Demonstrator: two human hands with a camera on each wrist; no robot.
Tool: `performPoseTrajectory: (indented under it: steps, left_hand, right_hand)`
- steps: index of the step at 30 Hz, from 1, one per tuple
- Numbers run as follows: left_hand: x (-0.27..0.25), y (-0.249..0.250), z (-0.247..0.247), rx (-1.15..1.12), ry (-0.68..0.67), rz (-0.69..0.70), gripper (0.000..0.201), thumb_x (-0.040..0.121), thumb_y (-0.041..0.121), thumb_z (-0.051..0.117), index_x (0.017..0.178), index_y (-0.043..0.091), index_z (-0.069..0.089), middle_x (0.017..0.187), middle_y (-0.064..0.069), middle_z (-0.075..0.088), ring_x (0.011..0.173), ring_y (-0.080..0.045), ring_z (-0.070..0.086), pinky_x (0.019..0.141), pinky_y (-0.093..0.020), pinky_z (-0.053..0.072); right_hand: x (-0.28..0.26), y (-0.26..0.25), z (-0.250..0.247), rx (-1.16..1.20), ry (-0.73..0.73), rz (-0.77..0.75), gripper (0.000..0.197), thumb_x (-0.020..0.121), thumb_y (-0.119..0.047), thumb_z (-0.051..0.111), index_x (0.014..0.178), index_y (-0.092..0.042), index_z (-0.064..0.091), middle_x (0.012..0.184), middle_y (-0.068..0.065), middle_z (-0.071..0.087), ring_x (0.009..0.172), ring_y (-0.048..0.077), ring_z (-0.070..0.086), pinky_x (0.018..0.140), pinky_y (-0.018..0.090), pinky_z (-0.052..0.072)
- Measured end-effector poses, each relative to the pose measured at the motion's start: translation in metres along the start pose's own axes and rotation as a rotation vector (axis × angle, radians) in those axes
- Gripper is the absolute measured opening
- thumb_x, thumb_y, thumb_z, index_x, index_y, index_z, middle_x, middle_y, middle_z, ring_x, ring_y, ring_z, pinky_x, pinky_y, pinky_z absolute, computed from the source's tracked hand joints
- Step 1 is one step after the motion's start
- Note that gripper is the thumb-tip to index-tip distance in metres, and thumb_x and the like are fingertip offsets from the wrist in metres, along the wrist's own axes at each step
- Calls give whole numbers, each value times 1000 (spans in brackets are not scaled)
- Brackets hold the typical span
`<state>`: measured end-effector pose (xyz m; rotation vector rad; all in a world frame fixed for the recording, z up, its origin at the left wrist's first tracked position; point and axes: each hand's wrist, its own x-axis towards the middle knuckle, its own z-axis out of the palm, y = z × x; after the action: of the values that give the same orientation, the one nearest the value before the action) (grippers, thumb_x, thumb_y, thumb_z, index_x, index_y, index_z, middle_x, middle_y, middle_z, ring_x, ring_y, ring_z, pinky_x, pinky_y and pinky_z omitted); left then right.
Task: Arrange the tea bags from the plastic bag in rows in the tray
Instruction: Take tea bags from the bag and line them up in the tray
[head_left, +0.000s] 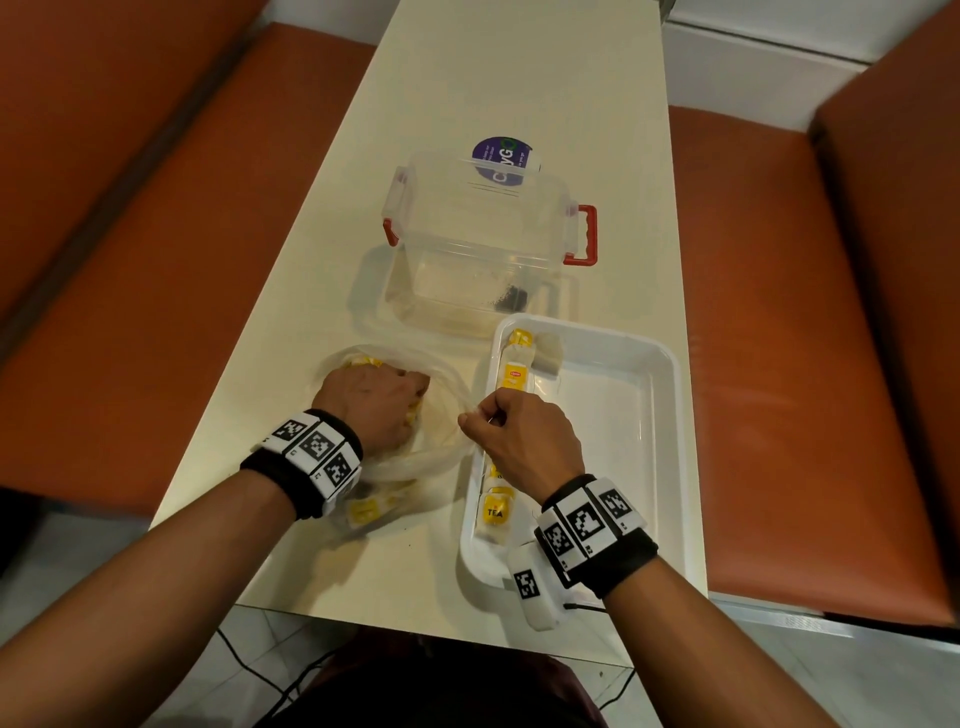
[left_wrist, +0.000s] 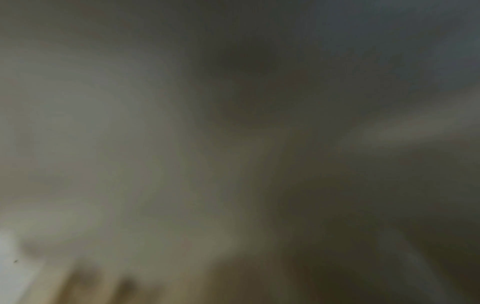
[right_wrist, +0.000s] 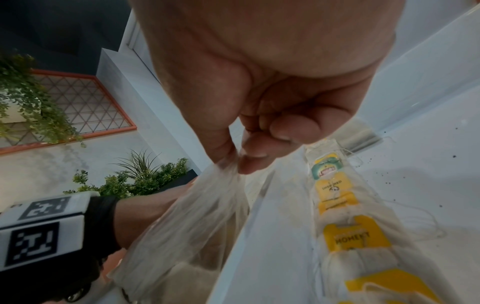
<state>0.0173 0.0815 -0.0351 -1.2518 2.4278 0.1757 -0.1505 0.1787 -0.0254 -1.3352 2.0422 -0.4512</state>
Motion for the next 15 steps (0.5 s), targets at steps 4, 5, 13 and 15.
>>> performPoseTrajectory:
  steps: [4,5,13,15]
  left_hand:
    - [5,-1,2,-6,-27,4,55,88,44,58,139,33,42,126,1,60,110,-24,62,74,-33,43]
    - [5,-2,2,-18,-39,6,54,86,45,59,136,33,45,124,1,60,108,-24,61,74,-33,44]
    - [9,-10,-4,-62,-137,47,50,80,48,69,124,35,49,115,8,65,95,-20,58,73,-31,41]
    - [11,-14,-6,-63,-189,55,54,77,53,72,123,36,50,113,8,65,94,-19,58,76,-31,44]
  right_hand:
    - [0,-2,0,0,0,0,26,89,-53,62,72,-35,52,68,-15,57,74,10,57,63,28,39]
    - [0,-2,0,0,0,1,27,89,-53,62,71,-35,52,68,-15,57,74,10,57,63,28,39]
    - [0,0,-1,-6,-8,-12,24,90,-51,62,74,-35,53,69,-15,57,73,9,56,60,28,36]
    - [0,0,0,-7,-10,-17,24,90,-51,62,75,-35,54,68,-14,57,73,11,57,61,28,37]
